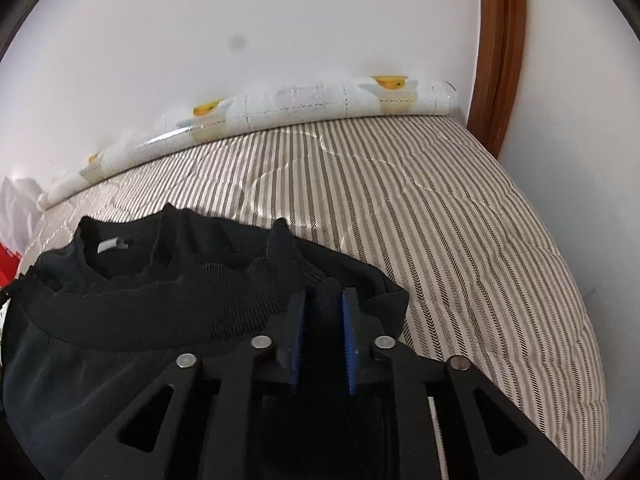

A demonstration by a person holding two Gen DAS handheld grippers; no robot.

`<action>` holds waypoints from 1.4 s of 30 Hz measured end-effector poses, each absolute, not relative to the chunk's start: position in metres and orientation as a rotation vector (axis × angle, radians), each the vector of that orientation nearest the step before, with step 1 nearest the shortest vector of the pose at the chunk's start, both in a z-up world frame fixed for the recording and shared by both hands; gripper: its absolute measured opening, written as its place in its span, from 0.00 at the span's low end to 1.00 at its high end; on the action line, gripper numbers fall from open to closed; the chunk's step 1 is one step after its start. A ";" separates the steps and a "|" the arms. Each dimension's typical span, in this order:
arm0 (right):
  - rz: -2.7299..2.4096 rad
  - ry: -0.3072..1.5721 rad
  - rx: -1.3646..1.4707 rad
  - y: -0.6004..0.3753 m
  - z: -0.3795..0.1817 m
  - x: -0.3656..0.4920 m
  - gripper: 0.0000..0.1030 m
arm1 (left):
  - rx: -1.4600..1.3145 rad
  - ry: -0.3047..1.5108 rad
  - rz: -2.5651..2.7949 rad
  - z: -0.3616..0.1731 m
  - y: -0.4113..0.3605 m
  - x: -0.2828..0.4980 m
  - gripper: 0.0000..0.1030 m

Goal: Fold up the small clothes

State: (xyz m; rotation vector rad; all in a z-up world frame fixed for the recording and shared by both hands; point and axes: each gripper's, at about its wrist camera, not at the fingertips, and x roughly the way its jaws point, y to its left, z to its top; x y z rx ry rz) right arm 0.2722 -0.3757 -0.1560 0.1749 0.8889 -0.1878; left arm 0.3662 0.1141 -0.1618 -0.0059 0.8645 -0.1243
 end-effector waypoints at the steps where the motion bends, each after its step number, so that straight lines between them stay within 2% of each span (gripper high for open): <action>1: -0.192 0.895 0.165 -0.374 -0.155 0.270 0.21 | -0.008 0.871 -0.122 -0.161 0.115 0.365 0.12; 4: -0.203 0.893 0.151 -0.369 -0.150 0.253 0.30 | -0.009 0.882 -0.123 -0.160 0.115 0.361 0.14; 7: -0.202 0.894 0.167 -0.370 -0.150 0.232 0.32 | -0.007 0.897 -0.118 -0.158 0.114 0.353 0.25; 9: -0.195 0.905 0.164 -0.372 -0.151 0.219 0.32 | 0.000 0.916 -0.106 -0.160 0.112 0.346 0.36; 27: -0.269 0.856 0.077 -0.331 -0.122 0.120 0.34 | -0.002 0.962 -0.089 -0.163 0.150 0.240 0.46; 34: -0.268 0.894 0.063 -0.324 -0.153 0.100 0.36 | -0.058 0.935 -0.108 -0.169 0.173 0.196 0.49; 42: -0.320 0.912 0.083 -0.324 -0.154 0.088 0.37 | -0.106 0.933 -0.117 -0.177 0.182 0.173 0.49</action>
